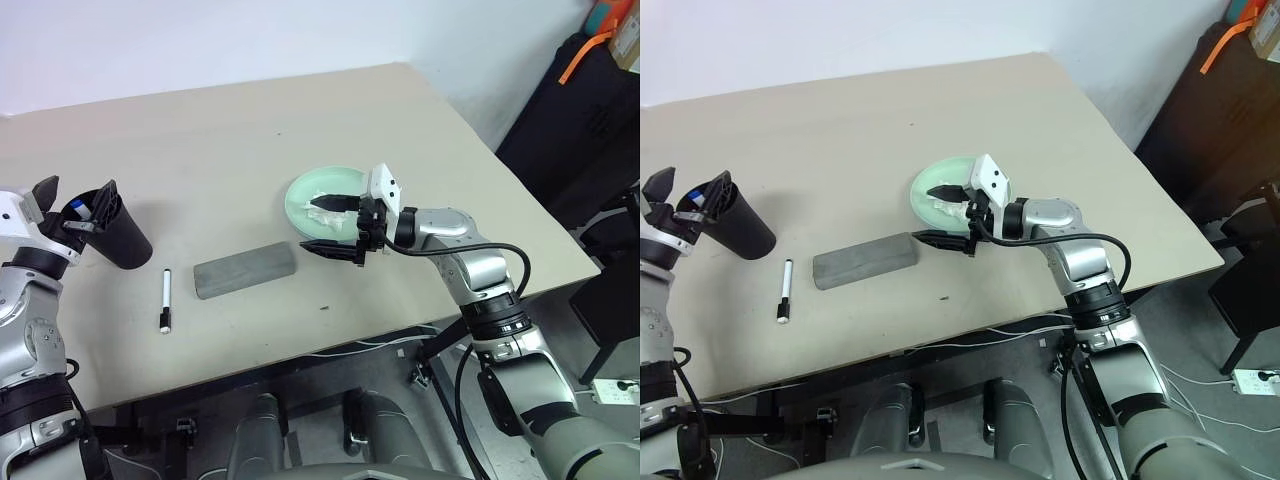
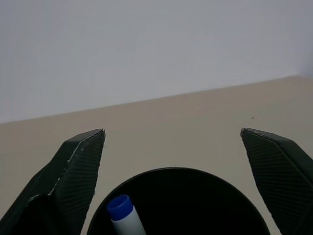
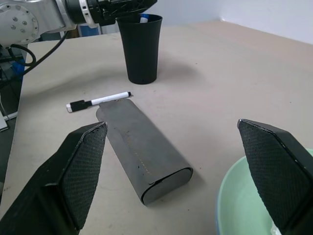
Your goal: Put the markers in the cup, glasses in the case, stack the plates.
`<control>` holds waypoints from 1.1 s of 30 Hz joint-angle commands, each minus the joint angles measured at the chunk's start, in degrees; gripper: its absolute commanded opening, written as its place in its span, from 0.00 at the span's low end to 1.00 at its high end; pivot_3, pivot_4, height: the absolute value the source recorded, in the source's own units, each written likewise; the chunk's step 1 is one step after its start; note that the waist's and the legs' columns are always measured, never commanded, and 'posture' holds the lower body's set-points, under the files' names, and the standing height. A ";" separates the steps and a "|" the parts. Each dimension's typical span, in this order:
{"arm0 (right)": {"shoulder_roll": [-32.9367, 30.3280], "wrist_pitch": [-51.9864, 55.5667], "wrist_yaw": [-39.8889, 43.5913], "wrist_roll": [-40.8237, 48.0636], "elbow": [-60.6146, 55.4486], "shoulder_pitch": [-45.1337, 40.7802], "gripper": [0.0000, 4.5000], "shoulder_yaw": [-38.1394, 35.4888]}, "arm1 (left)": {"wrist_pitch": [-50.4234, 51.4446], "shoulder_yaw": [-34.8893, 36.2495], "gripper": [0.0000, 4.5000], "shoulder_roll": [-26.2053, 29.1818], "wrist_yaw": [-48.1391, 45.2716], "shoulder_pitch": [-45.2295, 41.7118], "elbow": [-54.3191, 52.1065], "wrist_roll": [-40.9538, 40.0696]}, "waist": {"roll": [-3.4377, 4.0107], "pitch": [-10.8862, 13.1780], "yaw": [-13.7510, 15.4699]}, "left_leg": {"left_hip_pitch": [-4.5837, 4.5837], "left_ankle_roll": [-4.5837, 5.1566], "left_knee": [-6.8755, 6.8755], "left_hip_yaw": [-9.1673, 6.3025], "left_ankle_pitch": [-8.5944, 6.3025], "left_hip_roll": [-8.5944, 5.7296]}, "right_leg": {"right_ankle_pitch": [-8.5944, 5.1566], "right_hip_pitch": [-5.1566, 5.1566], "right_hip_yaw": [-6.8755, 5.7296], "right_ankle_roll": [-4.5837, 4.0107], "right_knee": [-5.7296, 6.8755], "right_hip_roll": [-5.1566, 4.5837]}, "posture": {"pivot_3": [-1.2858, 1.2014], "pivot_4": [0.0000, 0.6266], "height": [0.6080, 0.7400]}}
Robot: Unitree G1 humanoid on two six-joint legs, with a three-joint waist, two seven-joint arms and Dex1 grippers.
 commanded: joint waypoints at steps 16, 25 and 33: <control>3.15 -8.14 6.87 0.62 12.75 -9.05 1.00 -1.37 | 59.93 18.84 0.99 8.43 24.84 7.75 -43.67 -17.14 | -0.06 0.04 -0.14 | 0.14 -0.01 -0.08 0.06 -0.01 -0.01 | -0.01 -0.01 0.18 0.00 -0.03 0.07 | 0.52 0.24 0.96; 3.37 -9.48 7.77 -0.15 14.83 -9.59 1.00 -1.71 | 75.70 25.21 0.99 5.35 26.66 15.31 -53.82 -24.12 | -0.06 0.05 -0.09 | 0.25 -0.03 -0.10 0.04 -0.02 -0.03 | -0.01 0.03 0.23 -0.01 -0.06 0.08 | 0.52 0.24 0.96; 2.51 -9.41 7.29 -0.52 14.48 -9.46 1.00 -2.22 | 77.69 12.07 0.99 -4.51 32.09 16.64 -53.67 -18.88 | -0.06 0.04 -0.16 | 0.32 -0.03 -0.07 -0.05 -0.02 -0.04 | 0.20 0.24 0.13 0.11 -0.47 0.08 | 0.52 0.24 0.96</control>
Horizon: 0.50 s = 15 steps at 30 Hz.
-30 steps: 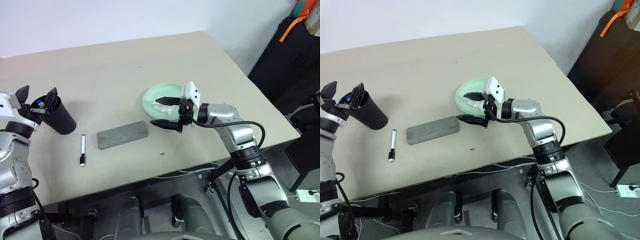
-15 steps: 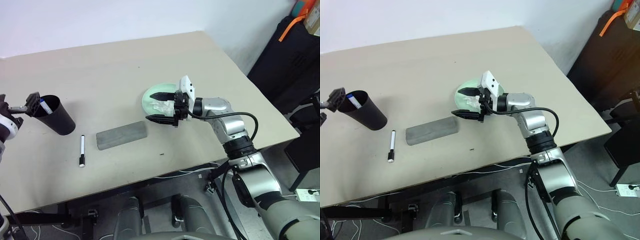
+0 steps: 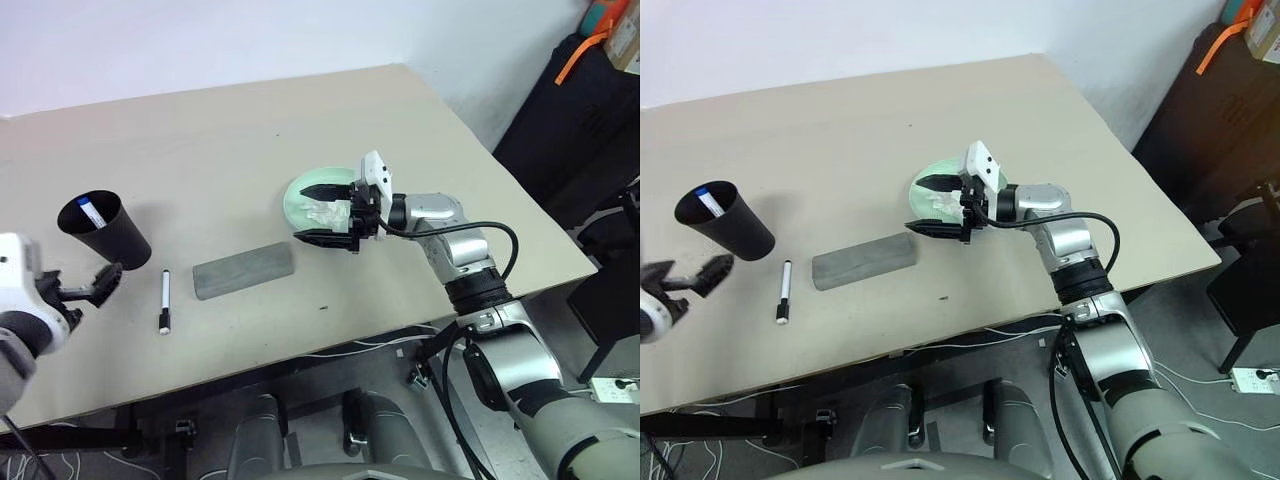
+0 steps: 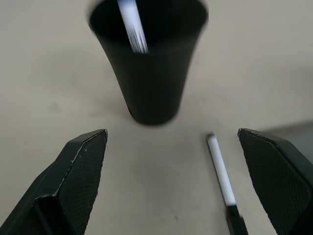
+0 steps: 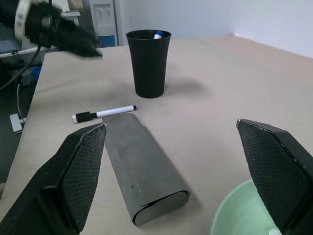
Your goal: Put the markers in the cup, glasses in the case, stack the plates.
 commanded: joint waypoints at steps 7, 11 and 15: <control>-1.66 -1.61 -2.03 -1.24 -2.14 -0.32 1.00 -1.34 | -4.05 -16.31 0.99 -8.32 4.09 1.46 4.71 9.97 | -0.01 -0.01 0.10 | -0.08 0.00 -0.08 0.09 0.00 -0.02 | 0.01 -0.08 0.08 0.01 -0.08 0.01 | 0.52 0.24 0.96; -1.81 -1.37 -2.50 -1.23 -2.49 -0.10 1.00 -1.63 | -3.10 -19.35 0.99 -8.77 3.69 -0.24 6.91 12.18 | 0.01 -0.01 0.12 | 0.01 0.00 -0.07 0.08 0.00 -0.03 | 0.01 -0.07 0.08 0.01 -0.02 0.02 | 0.52 0.24 0.96; -2.10 -1.09 -2.89 -1.21 -3.65 0.81 1.00 -1.66 | 0.66 -20.42 0.99 -8.96 4.01 -1.85 7.81 14.48 | 0.09 -0.01 0.09 | 0.06 0.00 -0.02 -0.14 0.00 -0.04 | 0.17 -0.14 -0.06 -0.02 -0.16 0.05 | 0.52 0.24 0.96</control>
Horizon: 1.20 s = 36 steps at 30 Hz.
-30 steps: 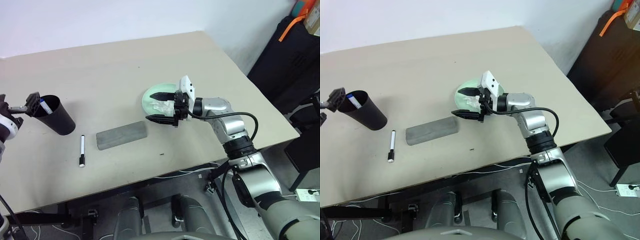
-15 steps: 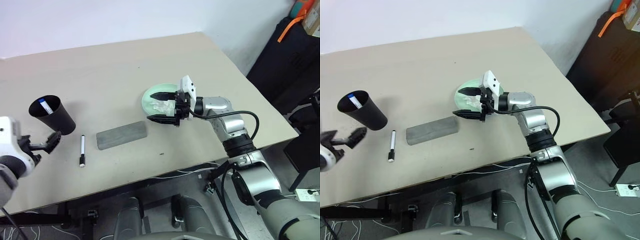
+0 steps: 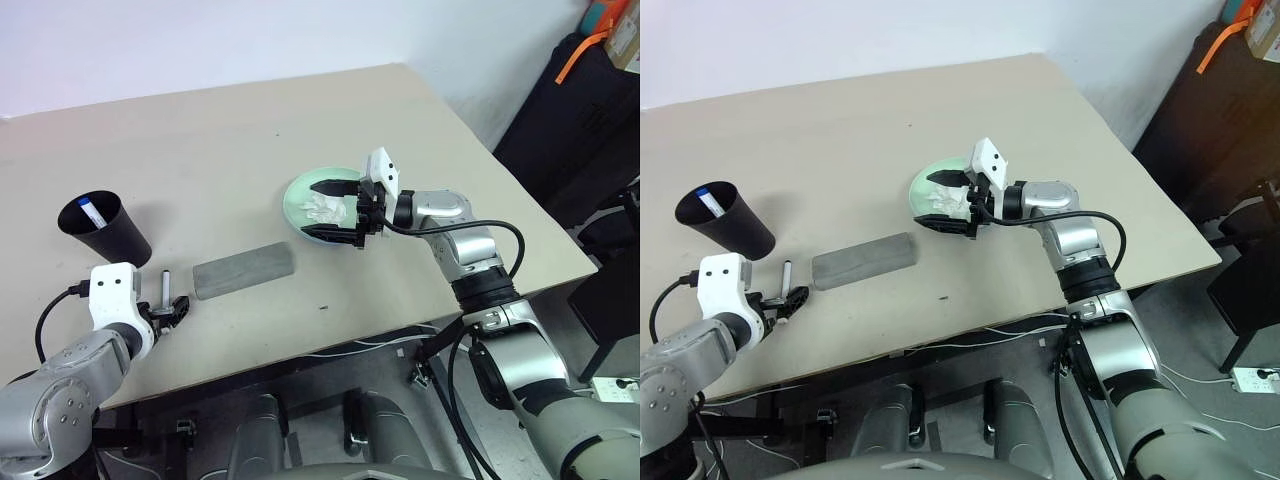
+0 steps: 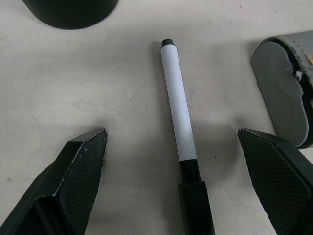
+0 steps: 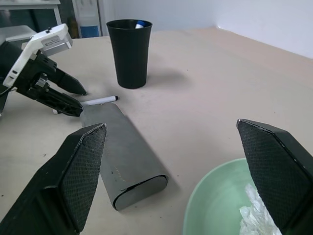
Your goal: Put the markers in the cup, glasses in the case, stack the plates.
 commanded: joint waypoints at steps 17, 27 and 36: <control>-0.31 -1.08 -1.57 0.14 -2.62 0.46 1.00 -1.19 | 9.52 -1.37 0.00 1.23 -5.00 -3.29 -0.12 7.60 | 0.29 -0.18 -0.19 | 1.11 0.20 -0.72 -2.25 0.08 -1.47 | -2.53 1.53 0.54 0.19 1.76 -0.10 | 0.52 0.24 0.96; -0.66 -1.22 -1.72 0.64 -3.38 0.63 1.00 -1.78 | 5.84 -0.03 0.00 4.39 -6.56 -6.25 0.71 11.58 | 0.04 0.03 -0.16 | 1.06 0.19 -0.80 -2.53 0.07 -1.47 | -2.46 1.39 0.53 0.07 1.76 0.00 | 0.52 0.24 0.96; -0.23 0.96 -0.43 3.84 -6.02 1.45 1.00 -2.76 | -15.62 6.69 0.00 5.12 -21.51 -7.06 0.13 4.78 | -0.06 0.10 -0.04 | 0.65 0.10 -0.92 -2.61 0.02 -1.47 | -2.30 1.25 0.41 -0.07 1.21 0.07 | 0.52 0.24 0.96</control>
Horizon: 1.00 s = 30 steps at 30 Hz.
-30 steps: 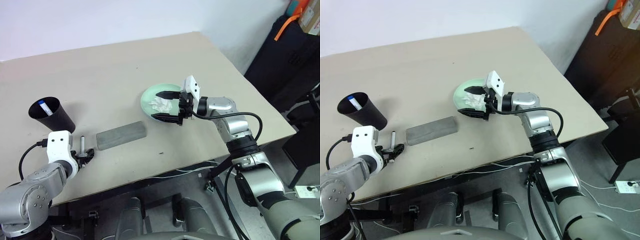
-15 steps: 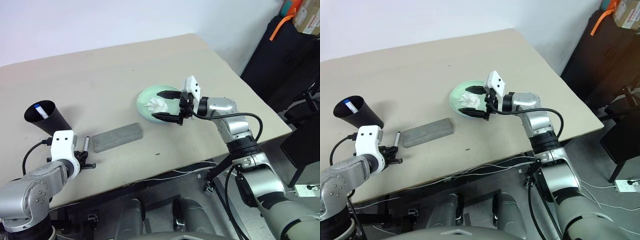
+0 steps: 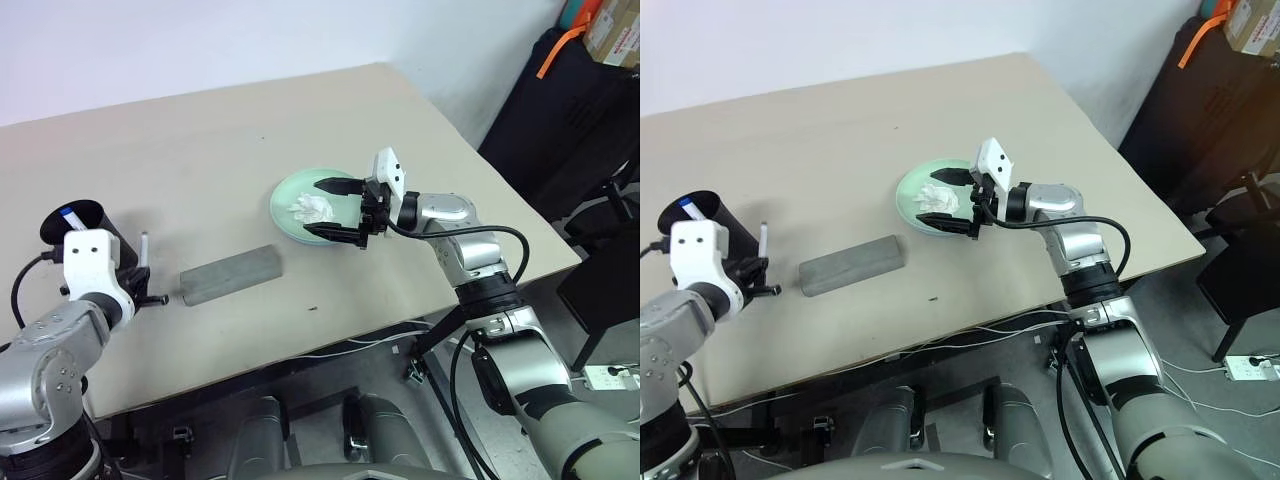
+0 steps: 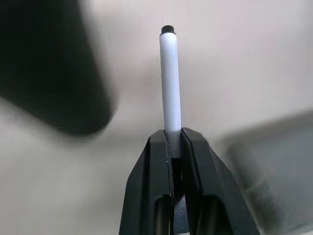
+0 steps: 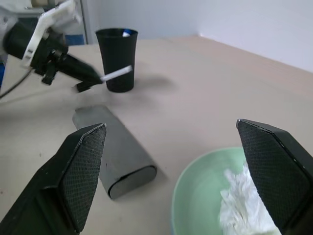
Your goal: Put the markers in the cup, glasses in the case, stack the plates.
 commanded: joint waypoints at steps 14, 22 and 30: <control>2.96 6.89 3.23 10.07 -6.36 -0.39 1.00 -3.90 | -38.83 5.85 0.00 1.52 -7.94 0.01 1.56 -0.45 | -0.01 0.01 0.15 | -0.49 0.05 0.20 0.17 0.03 0.01 | 0.25 -0.33 0.06 0.20 -0.11 0.00 | 0.52 0.24 0.96; 3.14 6.28 2.70 10.51 -6.63 -0.19 1.00 -4.76 | -39.06 4.68 0.00 3.41 -7.34 0.51 2.47 -2.55 | 0.67 0.42 -1.49 | -0.76 0.11 0.06 -4.12 0.08 -2.20 | -0.42 1.28 -3.10 1.05 -0.15 -1.34 | 0.52 0.24 0.97; 2.93 5.64 1.18 9.53 -6.22 0.05 1.00 -4.97 | -41.42 5.88 0.00 5.62 -3.47 -3.06 7.24 -1.56 | 0.83 0.67 -1.33 | 0.32 0.27 -0.93 -10.78 0.31 -7.27 | -2.46 1.62 -2.55 1.46 1.82 -2.28 | 0.52 0.24 0.97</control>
